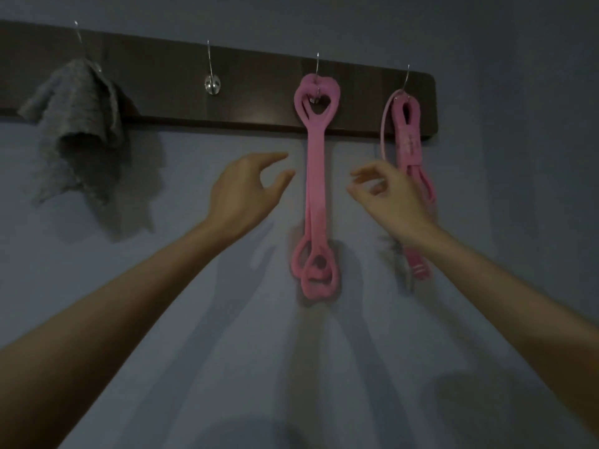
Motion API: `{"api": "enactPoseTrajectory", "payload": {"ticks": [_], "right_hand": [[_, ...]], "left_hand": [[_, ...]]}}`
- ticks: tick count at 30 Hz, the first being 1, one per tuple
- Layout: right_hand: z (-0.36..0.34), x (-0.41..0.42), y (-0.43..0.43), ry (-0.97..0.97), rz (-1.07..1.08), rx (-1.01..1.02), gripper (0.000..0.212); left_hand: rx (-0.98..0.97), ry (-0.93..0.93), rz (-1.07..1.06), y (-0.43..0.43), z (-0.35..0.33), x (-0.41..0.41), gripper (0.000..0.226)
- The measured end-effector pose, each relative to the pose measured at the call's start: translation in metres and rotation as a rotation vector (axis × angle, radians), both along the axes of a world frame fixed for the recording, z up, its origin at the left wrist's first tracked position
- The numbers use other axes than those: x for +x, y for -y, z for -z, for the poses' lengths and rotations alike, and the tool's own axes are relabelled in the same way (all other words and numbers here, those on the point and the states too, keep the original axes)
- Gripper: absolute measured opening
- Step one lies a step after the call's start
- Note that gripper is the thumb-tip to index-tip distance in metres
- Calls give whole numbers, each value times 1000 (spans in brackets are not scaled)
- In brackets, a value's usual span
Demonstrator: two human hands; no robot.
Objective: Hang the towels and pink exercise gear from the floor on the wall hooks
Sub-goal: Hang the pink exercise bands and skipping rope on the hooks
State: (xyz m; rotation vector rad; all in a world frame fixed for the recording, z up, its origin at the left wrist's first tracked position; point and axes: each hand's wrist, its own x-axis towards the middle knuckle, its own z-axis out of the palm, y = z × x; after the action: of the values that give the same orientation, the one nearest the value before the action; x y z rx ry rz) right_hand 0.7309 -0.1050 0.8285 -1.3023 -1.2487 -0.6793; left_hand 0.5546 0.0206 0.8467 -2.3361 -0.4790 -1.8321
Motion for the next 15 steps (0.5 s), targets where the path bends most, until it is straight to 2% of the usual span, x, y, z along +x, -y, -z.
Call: {"api": "enactPoseTrajectory", "payload": {"ticks": [5, 15], "right_hand": [[64, -28, 42, 59, 13, -85, 21], [174, -89, 126, 159, -23, -312, 25]], "left_hand": [[-44, -43, -12, 45, 70, -30, 41], [-60, -227, -203, 154, 186, -100, 42]]}}
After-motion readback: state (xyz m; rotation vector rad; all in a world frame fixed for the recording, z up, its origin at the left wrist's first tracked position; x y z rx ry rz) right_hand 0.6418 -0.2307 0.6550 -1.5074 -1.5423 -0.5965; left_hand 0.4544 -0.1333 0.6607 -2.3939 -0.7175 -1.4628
